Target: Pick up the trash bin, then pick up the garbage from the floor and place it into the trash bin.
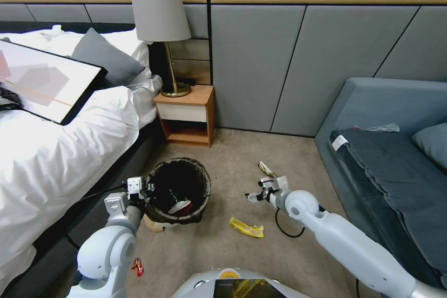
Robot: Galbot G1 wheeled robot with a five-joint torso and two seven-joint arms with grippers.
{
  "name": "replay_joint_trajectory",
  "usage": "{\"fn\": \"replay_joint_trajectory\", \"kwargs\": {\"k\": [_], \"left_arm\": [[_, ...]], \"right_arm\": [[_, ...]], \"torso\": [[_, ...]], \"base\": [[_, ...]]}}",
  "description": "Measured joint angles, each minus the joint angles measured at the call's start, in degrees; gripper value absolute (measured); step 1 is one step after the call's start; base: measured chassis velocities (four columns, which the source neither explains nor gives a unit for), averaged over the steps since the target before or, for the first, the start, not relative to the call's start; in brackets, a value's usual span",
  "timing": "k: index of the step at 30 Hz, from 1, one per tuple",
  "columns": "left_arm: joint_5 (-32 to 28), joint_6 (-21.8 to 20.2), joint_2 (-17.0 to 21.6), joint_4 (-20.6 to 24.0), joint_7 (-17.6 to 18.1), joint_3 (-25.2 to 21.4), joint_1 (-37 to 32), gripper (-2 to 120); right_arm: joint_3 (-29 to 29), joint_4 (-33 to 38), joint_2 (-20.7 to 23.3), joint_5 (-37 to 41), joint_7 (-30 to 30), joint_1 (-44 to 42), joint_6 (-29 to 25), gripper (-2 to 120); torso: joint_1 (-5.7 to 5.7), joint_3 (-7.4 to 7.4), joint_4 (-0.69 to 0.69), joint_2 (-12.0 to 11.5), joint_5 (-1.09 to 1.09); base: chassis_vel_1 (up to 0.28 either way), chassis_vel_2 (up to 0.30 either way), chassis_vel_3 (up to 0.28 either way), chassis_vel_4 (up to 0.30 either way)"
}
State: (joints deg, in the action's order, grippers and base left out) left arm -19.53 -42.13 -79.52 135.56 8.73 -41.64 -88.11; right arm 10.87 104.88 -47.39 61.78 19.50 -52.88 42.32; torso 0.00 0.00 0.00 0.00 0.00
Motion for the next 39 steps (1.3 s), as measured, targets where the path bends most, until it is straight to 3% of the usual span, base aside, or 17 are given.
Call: {"fn": "replay_joint_trajectory", "kwargs": {"k": [14, 39], "left_arm": [[0.94, 0.00, -0.87, 1.55, 0.20, -0.25, -1.16, 4], [1.85, 0.00, -2.81, 2.88, 0.01, -0.46, -2.16, 4]], "right_arm": [[7.99, -6.83, -3.18, 1.06, -0.40, 3.37, -0.13, 100], [11.33, -14.95, -3.75, -2.58, -1.13, 1.80, -0.19, 100]], "torso": [[0.00, 0.00, 0.01, 0.00, 0.00], [0.00, 0.00, 0.00, 0.00, 0.00]], "base": [[0.000, 0.000, 0.000, 0.000], [0.000, 0.000, 0.000, 0.000]]}}
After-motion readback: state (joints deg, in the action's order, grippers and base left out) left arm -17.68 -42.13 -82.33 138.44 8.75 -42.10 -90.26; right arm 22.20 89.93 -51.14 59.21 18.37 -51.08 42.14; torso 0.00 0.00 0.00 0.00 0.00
